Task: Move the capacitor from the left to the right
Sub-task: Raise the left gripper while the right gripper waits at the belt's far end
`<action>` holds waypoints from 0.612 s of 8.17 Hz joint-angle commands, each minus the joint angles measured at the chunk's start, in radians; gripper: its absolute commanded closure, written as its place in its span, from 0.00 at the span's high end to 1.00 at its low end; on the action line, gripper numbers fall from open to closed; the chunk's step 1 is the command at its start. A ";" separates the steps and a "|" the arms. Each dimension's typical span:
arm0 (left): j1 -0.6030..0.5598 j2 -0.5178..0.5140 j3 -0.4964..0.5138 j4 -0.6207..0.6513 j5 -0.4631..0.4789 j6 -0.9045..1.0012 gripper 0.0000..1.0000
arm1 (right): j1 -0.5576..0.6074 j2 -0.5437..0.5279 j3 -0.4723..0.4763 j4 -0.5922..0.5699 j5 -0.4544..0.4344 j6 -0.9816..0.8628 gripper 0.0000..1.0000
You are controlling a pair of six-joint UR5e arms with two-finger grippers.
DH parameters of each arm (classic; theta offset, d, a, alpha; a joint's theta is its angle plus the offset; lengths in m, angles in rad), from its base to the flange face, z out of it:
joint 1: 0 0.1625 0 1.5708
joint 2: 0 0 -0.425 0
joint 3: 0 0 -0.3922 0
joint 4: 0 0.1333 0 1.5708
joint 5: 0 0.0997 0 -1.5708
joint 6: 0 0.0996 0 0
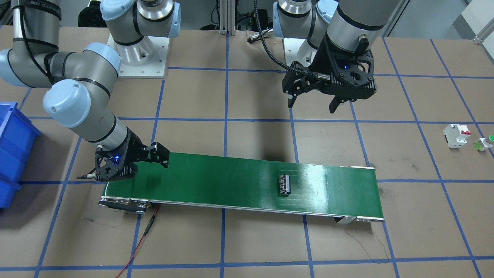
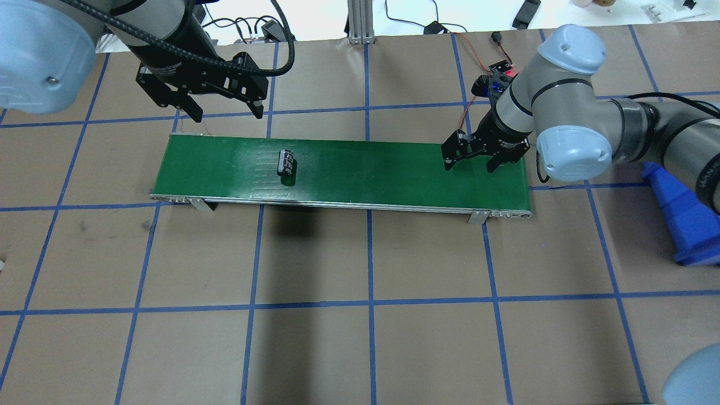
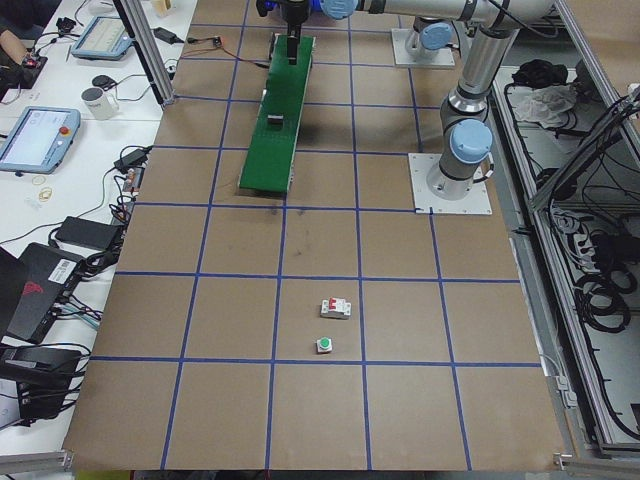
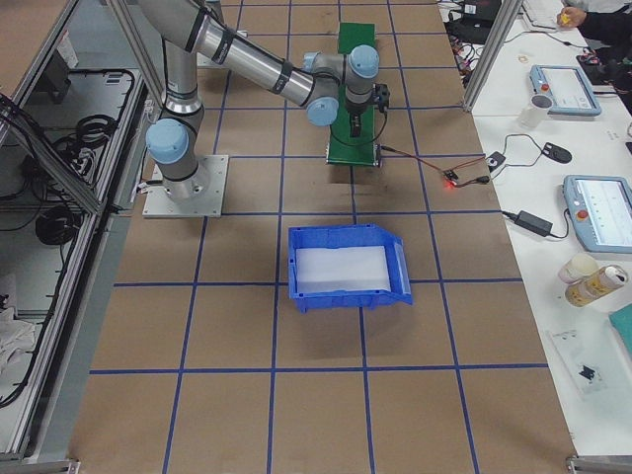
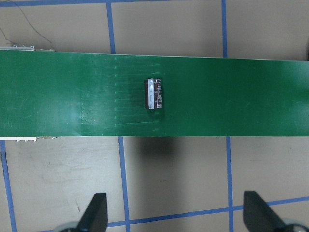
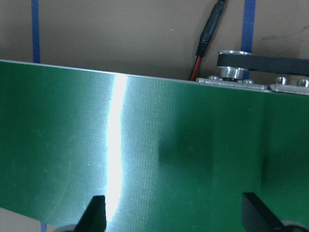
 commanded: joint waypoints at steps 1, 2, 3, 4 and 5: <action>-0.002 0.000 -0.004 0.002 0.001 0.026 1.00 | -0.007 0.028 -0.022 0.024 -0.009 0.000 1.00; 0.000 -0.002 -0.004 0.017 0.002 0.029 1.00 | -0.007 0.026 -0.034 0.026 0.000 0.006 1.00; 0.001 -0.002 0.002 0.031 0.009 0.031 1.00 | -0.007 0.028 -0.040 0.027 0.009 0.003 1.00; 0.001 0.003 0.002 0.031 0.048 0.049 1.00 | -0.007 0.028 -0.040 0.062 0.008 0.003 1.00; 0.001 0.003 0.002 0.031 0.121 0.049 1.00 | -0.007 0.030 -0.040 0.078 -0.003 0.000 1.00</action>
